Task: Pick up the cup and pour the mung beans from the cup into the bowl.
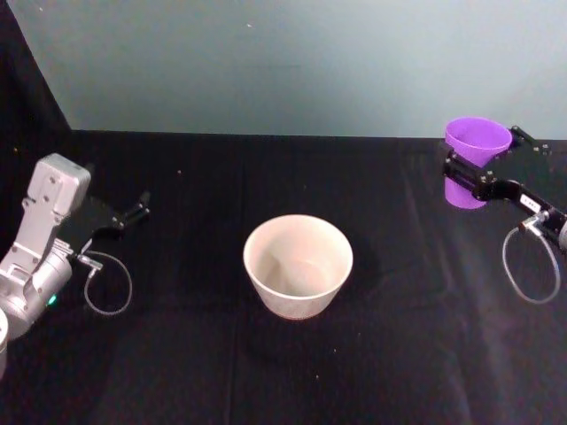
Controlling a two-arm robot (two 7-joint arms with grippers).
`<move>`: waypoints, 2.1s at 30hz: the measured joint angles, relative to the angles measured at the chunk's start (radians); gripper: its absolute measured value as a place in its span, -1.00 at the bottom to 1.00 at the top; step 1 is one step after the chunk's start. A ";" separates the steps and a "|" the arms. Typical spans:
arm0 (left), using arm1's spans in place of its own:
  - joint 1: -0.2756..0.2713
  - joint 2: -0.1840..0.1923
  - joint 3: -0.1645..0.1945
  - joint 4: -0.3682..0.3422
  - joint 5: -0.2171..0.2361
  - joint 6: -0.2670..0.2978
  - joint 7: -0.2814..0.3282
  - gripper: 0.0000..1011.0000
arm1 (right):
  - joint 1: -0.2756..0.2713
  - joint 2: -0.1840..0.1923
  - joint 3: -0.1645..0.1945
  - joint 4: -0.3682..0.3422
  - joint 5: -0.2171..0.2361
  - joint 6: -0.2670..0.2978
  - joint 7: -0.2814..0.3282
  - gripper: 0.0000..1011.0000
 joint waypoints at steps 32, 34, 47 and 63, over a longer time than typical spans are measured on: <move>0.000 0.000 0.000 0.000 0.000 0.000 0.000 0.98 | 0.003 -0.001 -0.002 -0.002 -0.005 0.005 -0.003 0.47; 0.000 0.000 0.000 0.000 0.000 0.000 0.000 0.98 | 0.003 -0.001 -0.002 -0.002 -0.006 0.005 -0.003 0.47; 0.000 0.000 0.000 0.000 0.000 0.000 0.000 0.98 | 0.003 -0.001 -0.002 -0.002 -0.006 0.005 -0.003 0.47; 0.000 0.000 0.000 0.000 0.000 0.000 0.000 0.98 | 0.003 -0.001 -0.002 -0.002 -0.006 0.005 -0.003 0.47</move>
